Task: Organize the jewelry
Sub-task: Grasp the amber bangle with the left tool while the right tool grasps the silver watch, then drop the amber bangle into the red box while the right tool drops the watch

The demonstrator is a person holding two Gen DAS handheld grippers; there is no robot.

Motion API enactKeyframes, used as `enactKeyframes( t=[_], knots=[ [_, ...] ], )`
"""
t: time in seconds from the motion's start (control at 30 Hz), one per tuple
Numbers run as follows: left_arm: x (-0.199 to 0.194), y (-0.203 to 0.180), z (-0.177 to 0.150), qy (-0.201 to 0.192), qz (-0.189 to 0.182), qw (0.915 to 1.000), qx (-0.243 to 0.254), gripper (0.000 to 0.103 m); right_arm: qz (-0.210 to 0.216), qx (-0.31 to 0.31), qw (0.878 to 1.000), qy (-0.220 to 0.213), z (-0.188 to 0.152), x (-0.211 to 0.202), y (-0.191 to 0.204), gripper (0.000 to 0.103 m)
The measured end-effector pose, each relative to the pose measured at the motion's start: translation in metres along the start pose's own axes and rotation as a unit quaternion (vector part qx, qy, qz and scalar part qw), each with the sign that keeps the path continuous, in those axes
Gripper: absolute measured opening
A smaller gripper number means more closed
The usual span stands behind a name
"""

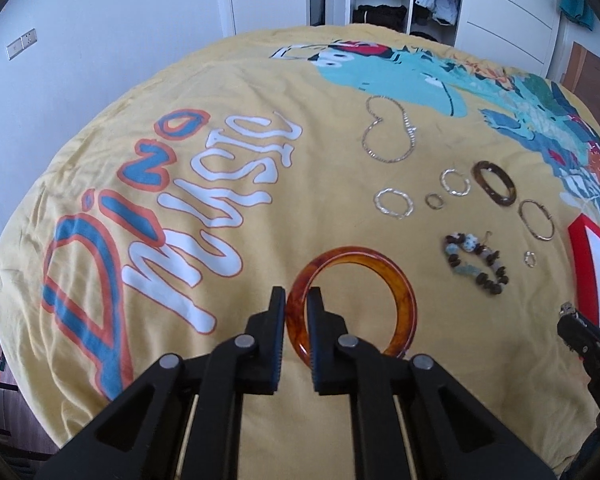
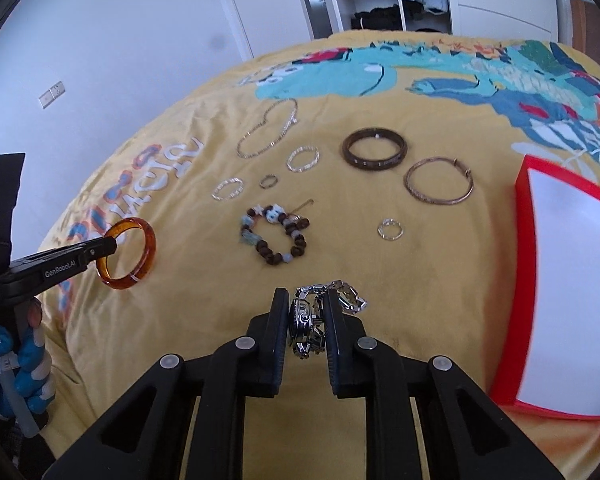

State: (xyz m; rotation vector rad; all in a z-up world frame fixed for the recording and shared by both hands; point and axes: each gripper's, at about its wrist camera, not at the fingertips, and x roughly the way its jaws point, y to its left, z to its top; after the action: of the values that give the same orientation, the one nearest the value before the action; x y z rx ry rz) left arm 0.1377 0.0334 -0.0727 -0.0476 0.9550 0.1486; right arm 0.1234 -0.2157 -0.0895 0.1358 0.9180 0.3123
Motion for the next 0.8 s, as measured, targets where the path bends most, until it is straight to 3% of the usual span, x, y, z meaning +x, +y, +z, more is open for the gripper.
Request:
enactKeyframes(
  t=[0.27, 0.47, 0.63, 0.8],
  knots=[
    [-0.038, -0.038, -0.001, -0.015, -0.034, 0.9990, 0.025, 0.009, -0.022, 0.013, 0.999, -0.038, -0.004, -0.061, -0.017, 0.017],
    [-0.052, -0.113, -0.001, -0.014, -0.091, 0.9931, 0.073, 0.009, -0.077, 0.043, 0.995, -0.047, -0.015, -0.099, -0.078, 0.017],
    [-0.059, -0.192, -0.002, -0.013, -0.145, 0.9821, 0.119, 0.009, -0.124, 0.069, 0.989, -0.041, -0.026, -0.116, -0.138, 0.017],
    [-0.056, -0.265, -0.007, -0.003, -0.177, 0.9700, 0.167, 0.009, -0.140, 0.092, 0.986, -0.023, -0.036, -0.115, -0.182, 0.017]
  ],
)
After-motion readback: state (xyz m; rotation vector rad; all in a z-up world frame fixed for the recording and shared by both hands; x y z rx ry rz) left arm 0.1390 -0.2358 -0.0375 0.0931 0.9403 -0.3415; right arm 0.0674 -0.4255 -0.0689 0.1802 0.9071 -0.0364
